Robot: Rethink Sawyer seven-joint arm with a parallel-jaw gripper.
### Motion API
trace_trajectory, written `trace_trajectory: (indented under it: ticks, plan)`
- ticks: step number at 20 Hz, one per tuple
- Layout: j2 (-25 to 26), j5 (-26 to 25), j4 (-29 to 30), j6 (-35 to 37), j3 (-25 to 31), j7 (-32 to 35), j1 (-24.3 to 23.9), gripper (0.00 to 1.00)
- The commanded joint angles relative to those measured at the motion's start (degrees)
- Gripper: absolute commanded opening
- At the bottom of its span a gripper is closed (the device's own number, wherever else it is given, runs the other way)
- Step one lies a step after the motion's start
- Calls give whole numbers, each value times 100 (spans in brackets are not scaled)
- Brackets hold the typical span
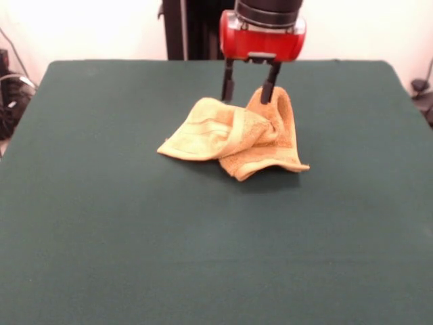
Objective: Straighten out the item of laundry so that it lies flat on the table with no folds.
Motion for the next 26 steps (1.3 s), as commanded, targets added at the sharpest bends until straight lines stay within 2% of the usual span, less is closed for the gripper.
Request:
trace_trajectory:
  ticks: [1, 4, 9, 25, 26]
  plan:
    - [769, -247, -20, -199, 537, 339, 49, 100]
    - [872, -410, 203, -132, 247, 443, 110, 100]
    - [1026, -406, 540, -774, 378, 615, -36, 100]
    - [1463, -233, 255, -732, 438, 650, -77, 100]
    - [1446, -236, 295, -785, 443, 658, -76, 0]
